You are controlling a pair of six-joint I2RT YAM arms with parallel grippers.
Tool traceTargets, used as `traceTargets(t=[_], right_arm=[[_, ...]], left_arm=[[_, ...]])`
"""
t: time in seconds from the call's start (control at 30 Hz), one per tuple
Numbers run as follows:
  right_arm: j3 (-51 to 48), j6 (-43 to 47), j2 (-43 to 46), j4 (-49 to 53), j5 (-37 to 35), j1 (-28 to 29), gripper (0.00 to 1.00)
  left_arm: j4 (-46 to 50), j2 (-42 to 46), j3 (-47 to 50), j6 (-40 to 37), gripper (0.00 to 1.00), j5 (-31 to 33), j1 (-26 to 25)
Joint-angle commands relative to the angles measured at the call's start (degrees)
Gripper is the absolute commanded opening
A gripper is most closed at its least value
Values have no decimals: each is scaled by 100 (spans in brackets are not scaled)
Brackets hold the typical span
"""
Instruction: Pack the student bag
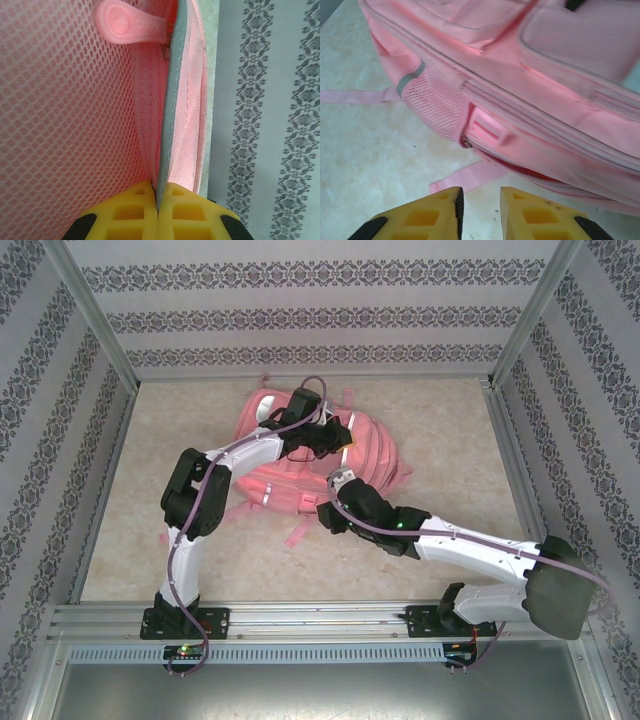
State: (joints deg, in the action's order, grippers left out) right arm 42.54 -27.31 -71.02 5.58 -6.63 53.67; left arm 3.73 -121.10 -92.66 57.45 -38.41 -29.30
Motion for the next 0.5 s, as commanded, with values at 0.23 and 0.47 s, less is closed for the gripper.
traceTargets(t=[0.23,0.47], right_arm=[[-1271,2180,81,-1652,853,-41,39],[-1806,2852,-1027,-3842,1017,-32,39]], left_arm=[[155,1725,866,-458,64,657,103],[997,3641,2004,-1098,77,1134,543]])
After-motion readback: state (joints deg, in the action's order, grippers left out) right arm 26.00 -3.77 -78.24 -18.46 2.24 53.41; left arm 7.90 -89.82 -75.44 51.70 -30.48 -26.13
